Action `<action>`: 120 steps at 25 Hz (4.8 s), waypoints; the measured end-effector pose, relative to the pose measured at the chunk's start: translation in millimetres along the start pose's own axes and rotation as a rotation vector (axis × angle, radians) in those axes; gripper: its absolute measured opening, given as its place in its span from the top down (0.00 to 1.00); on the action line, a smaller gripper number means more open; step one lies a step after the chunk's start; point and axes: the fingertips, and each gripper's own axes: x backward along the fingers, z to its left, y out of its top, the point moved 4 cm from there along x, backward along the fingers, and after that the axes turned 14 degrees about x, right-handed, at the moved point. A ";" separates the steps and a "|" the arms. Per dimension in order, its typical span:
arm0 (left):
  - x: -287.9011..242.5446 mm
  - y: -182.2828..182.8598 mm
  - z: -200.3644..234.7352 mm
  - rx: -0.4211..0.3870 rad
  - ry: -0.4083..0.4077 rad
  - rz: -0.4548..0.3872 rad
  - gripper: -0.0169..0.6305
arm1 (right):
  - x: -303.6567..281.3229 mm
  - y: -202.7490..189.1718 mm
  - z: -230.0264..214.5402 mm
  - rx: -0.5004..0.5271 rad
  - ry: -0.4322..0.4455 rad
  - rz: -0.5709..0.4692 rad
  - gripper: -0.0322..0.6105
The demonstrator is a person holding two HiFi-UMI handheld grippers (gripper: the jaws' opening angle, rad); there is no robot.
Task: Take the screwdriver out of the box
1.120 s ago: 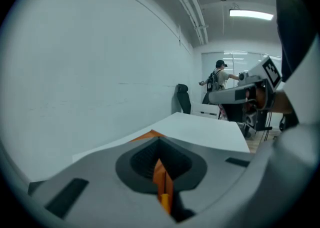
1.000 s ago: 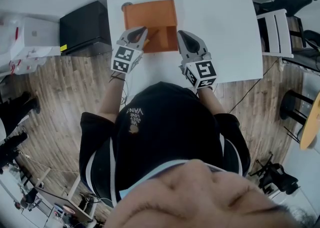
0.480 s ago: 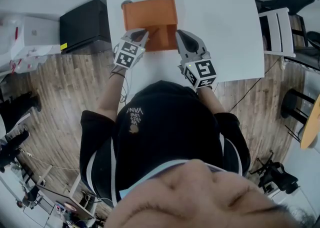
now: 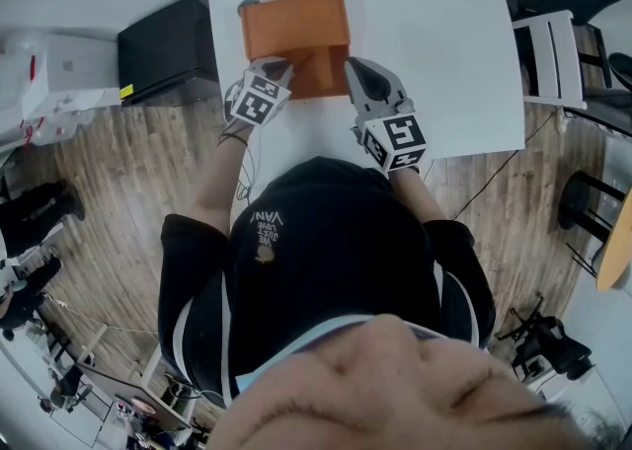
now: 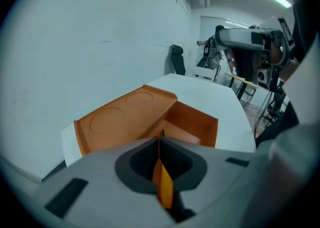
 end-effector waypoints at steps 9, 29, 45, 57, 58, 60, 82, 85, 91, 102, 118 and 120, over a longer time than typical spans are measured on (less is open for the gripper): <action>-10.0 -13.4 -0.4 0.000 -0.019 0.135 0.95 | 1.2 -1.4 0.6 -0.005 0.002 0.001 0.93; -25.4 -21.7 -2.9 -0.080 -0.004 0.333 0.80 | 4.2 -3.5 -0.7 -0.013 -0.002 -0.005 0.93; -49.3 -45.4 -8.0 -0.099 -0.016 0.583 0.76 | 7.6 -3.6 -7.8 -0.016 -0.004 -0.012 0.93; -55.3 -45.5 -2.7 -0.111 0.028 0.615 0.78 | 6.6 -5.4 -7.8 -0.024 0.000 -0.016 0.93; -55.1 -45.4 -2.3 -0.109 0.033 0.612 0.80 | 6.9 -5.3 -7.1 -0.023 0.001 -0.016 0.93; -54.9 -44.3 -1.3 -0.100 0.043 0.606 0.82 | 7.4 -5.0 -6.6 -0.022 0.002 -0.016 0.93; -49.8 -44.9 -1.4 -0.084 0.091 0.565 0.86 | 18.8 0.5 -1.6 -0.005 -0.008 -0.032 0.93; -47.5 -45.0 -1.4 -0.081 0.092 0.554 0.86 | 20.7 0.0 -0.9 -0.004 -0.009 -0.033 0.93; -41.7 -41.0 -4.7 -0.078 0.097 0.519 0.86 | 23.1 3.4 1.5 0.005 -0.003 -0.041 0.93; -21.3 -22.3 -13.6 -0.049 0.087 0.371 0.86 | 28.6 10.1 13.1 0.024 0.008 -0.051 0.93; 10.6 1.7 -23.2 -0.040 0.102 0.119 0.86 | 35.1 17.4 24.6 0.066 0.009 -0.053 0.93; 15.5 7.1 -25.3 -0.040 0.097 0.090 0.86 | 34.5 19.0 26.2 0.070 0.012 -0.055 0.93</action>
